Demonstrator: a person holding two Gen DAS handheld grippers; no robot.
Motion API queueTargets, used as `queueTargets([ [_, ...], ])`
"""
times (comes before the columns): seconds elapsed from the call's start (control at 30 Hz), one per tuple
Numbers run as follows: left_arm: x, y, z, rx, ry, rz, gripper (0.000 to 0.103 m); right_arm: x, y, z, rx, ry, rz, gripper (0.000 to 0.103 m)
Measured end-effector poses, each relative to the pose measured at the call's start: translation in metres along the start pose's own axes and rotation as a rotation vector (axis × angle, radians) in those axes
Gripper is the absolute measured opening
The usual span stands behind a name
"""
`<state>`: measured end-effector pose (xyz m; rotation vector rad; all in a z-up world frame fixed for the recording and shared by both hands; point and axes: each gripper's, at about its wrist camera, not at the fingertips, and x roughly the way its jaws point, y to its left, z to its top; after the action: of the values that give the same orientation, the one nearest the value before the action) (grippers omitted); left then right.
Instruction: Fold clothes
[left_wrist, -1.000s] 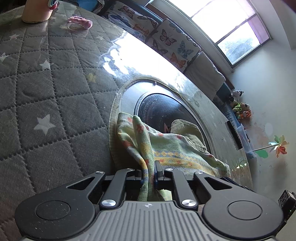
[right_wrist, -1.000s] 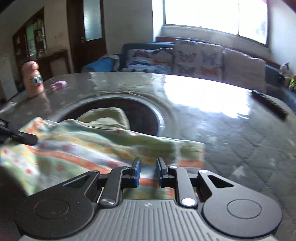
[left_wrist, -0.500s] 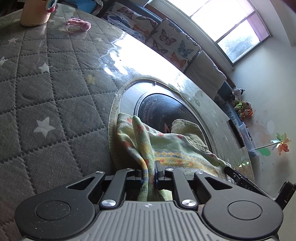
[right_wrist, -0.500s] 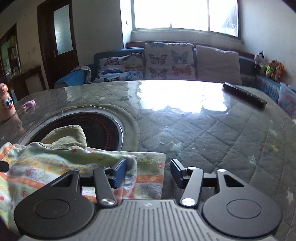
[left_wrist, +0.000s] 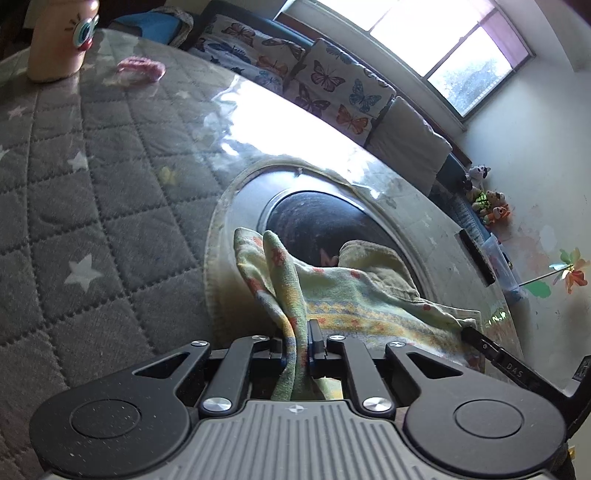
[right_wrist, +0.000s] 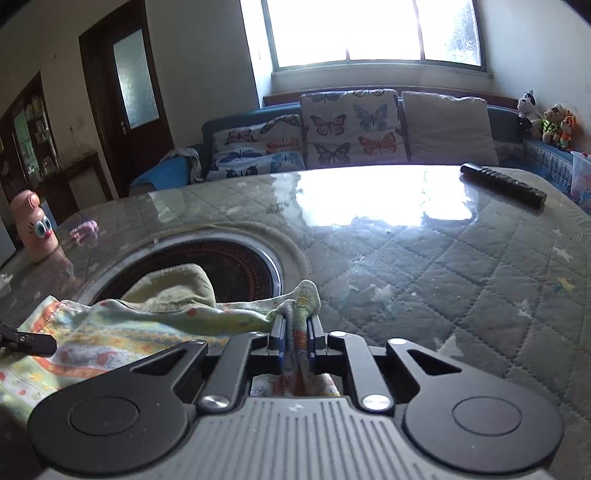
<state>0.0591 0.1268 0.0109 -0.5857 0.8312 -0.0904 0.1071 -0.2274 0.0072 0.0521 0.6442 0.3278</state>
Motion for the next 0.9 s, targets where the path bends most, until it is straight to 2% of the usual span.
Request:
queueTargets([
  [0.13,-0.001,-0.026,0.004,0.057,-0.006,-0.027,0.010,-0.023,-0.010,0.005,-0.003,-0.045,-0.018,0.010],
  [0.27,0.012,-0.065,0.004,0.129,0.009,-0.060,0.009,-0.046,-0.033,0.009,0.006,-0.082,-0.076,0.010],
  [0.7,0.082,-0.211,-0.019,0.361,0.100,-0.175,0.009,-0.120,-0.147,0.005,0.073,-0.170,-0.331,0.010],
  [0.9,0.112,-0.253,-0.036,0.430,0.142,-0.198,0.009,-0.138,-0.188,-0.004,0.103,-0.171,-0.414,0.010],
])
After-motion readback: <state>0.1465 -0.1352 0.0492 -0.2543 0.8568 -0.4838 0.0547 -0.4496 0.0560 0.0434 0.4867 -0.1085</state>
